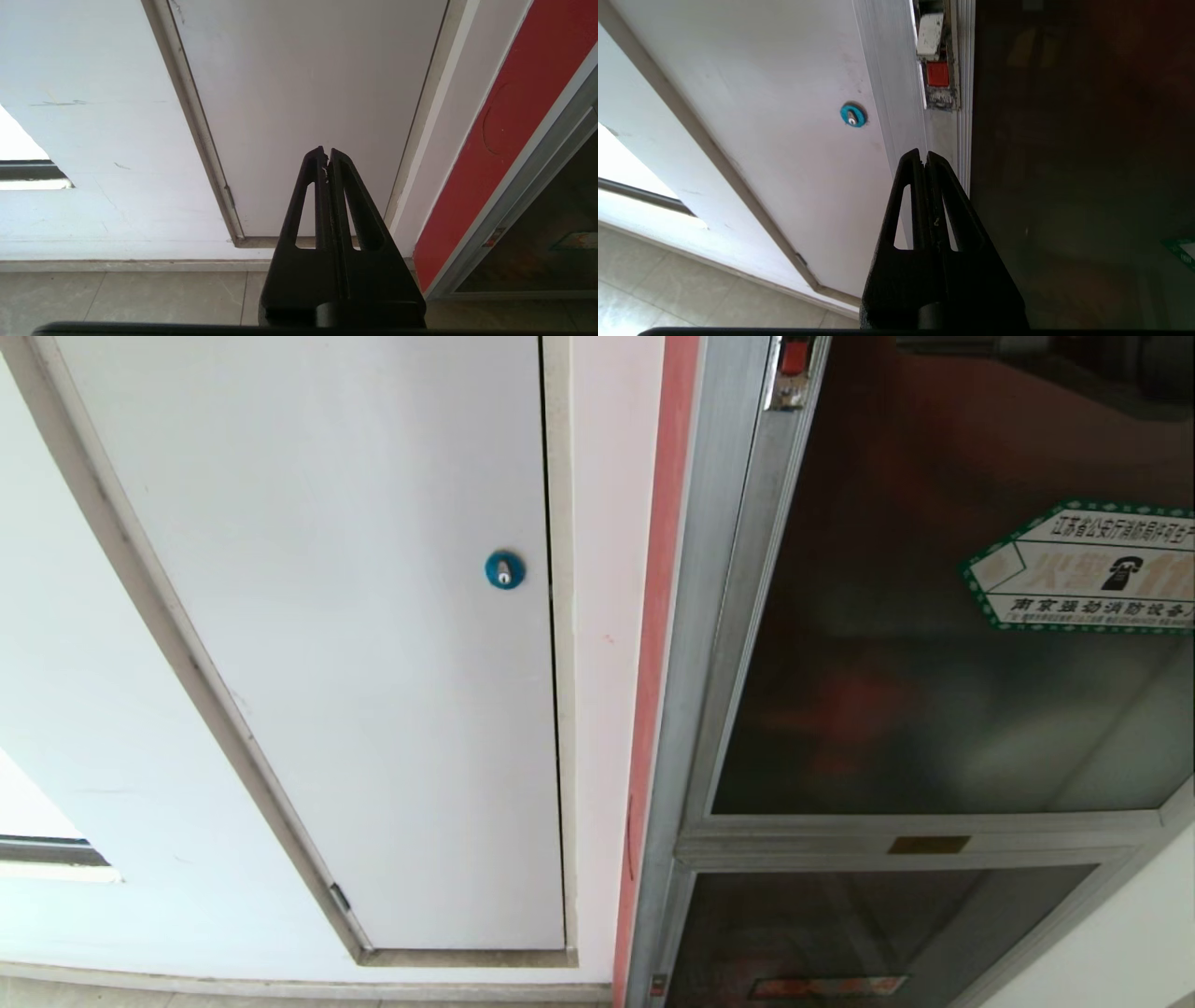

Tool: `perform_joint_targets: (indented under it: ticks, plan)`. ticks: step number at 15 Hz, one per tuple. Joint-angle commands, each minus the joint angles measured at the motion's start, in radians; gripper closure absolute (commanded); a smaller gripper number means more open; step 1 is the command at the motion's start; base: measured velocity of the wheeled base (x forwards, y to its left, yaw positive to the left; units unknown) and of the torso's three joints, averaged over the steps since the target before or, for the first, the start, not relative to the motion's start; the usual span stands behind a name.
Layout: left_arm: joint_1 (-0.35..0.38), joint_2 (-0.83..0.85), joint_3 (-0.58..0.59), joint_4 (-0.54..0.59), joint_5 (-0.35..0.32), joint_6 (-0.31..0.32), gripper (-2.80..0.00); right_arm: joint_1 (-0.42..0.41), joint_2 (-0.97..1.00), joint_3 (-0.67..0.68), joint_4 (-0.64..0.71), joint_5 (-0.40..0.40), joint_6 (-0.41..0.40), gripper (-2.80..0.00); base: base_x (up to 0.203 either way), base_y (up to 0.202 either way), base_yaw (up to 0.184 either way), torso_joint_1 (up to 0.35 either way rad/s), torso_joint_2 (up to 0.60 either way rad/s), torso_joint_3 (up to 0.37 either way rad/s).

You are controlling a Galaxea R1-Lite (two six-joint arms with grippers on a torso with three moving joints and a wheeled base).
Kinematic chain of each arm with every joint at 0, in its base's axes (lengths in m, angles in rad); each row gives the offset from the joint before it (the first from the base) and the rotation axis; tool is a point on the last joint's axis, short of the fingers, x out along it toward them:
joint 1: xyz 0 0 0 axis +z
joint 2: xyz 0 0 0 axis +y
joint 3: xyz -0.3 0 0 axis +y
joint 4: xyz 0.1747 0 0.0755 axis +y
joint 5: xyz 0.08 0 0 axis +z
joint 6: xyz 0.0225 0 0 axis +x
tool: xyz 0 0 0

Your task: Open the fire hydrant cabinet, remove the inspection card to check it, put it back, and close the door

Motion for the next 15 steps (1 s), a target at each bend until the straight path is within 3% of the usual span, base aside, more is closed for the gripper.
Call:
perform_joint_targets:
  ticks: [1, 3, 8, 11, 15]
  plan:
    - [0.000, 0.001, 0.000, 0.000, 0.000, 0.000, 0.00, 0.006, 0.005, 0.045, -0.029, -0.010, 0.001, 0.00, 0.000, 0.000, 0.000, 0.000, 0.00, 0.000]
    - [0.000, 0.001, 0.000, 0.000, 0.000, 0.000, 0.00, 0.008, 0.005, 0.171, -0.195, -0.026, -0.024, 0.00, 0.000, 0.000, 0.000, 0.000, 0.00, 0.000]
    - [0.000, 0.001, 0.000, 0.000, 0.000, 0.000, 0.00, 0.009, 0.006, 0.446, -0.796, -0.070, -0.271, 0.00, 0.000, 0.000, 0.000, 0.000, 0.00, 0.000]
    - [0.000, 0.001, 0.000, 0.000, 0.000, 0.000, 0.00, 0.008, -0.001, 0.497, -0.850, -0.061, -0.314, 0.00, 0.000, 0.000, 0.000, 0.000, 0.00, 0.000]
    - [0.000, 0.001, 0.000, 0.000, 0.000, 0.000, 0.00, 0.008, 0.005, 0.632, -1.034, -0.062, -0.390, 0.00, 0.000, 0.000, 0.000, 0.000, 0.00, 0.000]
